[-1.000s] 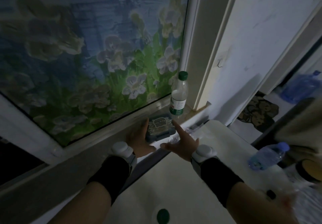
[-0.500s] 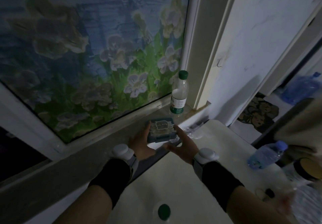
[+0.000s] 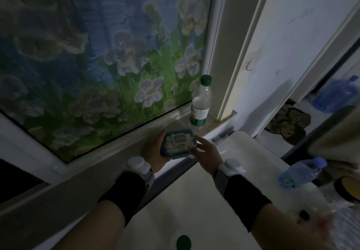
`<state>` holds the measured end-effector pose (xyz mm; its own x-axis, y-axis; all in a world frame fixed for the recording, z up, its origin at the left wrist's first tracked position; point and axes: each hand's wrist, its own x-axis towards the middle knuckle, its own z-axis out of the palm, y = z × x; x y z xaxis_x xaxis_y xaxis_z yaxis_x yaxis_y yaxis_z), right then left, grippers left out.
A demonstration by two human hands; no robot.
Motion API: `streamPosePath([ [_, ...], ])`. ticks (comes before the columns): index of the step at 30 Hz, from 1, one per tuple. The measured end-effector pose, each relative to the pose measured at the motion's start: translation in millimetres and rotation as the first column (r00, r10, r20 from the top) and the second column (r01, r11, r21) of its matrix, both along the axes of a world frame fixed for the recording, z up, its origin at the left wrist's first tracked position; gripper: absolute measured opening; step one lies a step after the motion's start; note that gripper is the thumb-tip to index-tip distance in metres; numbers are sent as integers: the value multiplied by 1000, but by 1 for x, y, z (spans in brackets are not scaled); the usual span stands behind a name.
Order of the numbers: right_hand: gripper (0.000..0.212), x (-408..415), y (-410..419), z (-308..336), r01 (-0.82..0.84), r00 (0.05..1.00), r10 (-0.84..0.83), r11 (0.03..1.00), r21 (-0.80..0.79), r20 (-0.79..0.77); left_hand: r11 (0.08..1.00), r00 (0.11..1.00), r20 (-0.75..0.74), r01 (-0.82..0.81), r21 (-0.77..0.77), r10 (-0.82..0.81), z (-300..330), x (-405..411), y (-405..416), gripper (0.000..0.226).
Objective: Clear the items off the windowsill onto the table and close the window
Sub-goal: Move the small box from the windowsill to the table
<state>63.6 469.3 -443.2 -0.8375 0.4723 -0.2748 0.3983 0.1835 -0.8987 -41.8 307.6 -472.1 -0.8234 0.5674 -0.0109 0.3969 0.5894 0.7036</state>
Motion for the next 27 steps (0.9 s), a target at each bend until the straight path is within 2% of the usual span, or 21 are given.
streamPosePath([
  [7, 53, 21, 7, 5, -5, 1000, 6, 999, 32, -18, 999, 997, -64, 47, 2, -46, 9, 14, 2, 98],
  [11, 46, 52, 12, 8, 15, 999, -12, 998, 63, -46, 994, 985, -138, 101, -48, -107, 17, 36, 5, 98],
  [17, 45, 89, 20, 2, 95, 995, -95, 995, -26, -33, 981, 972, -136, 189, -42, -193, 20, 64, 14, 98],
  [20, 45, 106, 21, -11, 133, 991, -133, 990, -48, 12, 967, 962, -102, 250, -54, -254, 11, 78, 17, 98],
  [27, 45, 132, 9, -40, 205, 976, -196, 974, -94, 98, 935, 933, 114, 351, -57, -343, -13, 102, 10, 99],
])
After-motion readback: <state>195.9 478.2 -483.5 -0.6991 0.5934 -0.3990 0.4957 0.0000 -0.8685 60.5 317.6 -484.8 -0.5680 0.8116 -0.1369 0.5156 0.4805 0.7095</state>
